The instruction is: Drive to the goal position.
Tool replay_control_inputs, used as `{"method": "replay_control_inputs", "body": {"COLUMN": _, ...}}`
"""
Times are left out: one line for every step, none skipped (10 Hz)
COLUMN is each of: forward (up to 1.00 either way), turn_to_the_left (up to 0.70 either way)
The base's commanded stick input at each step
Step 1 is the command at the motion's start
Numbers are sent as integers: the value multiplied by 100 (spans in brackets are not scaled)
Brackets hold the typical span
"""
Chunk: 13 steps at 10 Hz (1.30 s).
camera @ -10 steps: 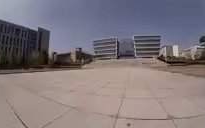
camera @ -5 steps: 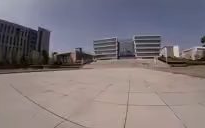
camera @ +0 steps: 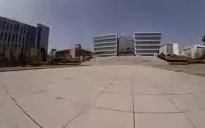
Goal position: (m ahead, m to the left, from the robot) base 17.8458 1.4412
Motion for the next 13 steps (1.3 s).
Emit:
{"method": "replay_control_inputs", "body": {"forward": 70, "turn_to_the_left": 0}}
{"method": "replay_control_inputs", "body": {"forward": 70, "turn_to_the_left": 0}}
{"method": "replay_control_inputs", "body": {"forward": 70, "turn_to_the_left": 0}}
{"method": "replay_control_inputs", "body": {"forward": 70, "turn_to_the_left": 0}}
{"method": "replay_control_inputs", "body": {"forward": 70, "turn_to_the_left": 0}}
{"method": "replay_control_inputs", "body": {"forward": 70, "turn_to_the_left": 0}}
{"method": "replay_control_inputs", "body": {"forward": 70, "turn_to_the_left": 0}}
{"method": "replay_control_inputs", "body": {"forward": 70, "turn_to_the_left": 0}}
{"method": "replay_control_inputs", "body": {"forward": 70, "turn_to_the_left": 0}}
{"method": "replay_control_inputs", "body": {"forward": 70, "turn_to_the_left": 0}}
{"method": "replay_control_inputs", "body": {"forward": 70, "turn_to_the_left": 0}}
{"method": "replay_control_inputs", "body": {"forward": 70, "turn_to_the_left": 0}}
{"method": "replay_control_inputs", "body": {"forward": 70, "turn_to_the_left": 0}}
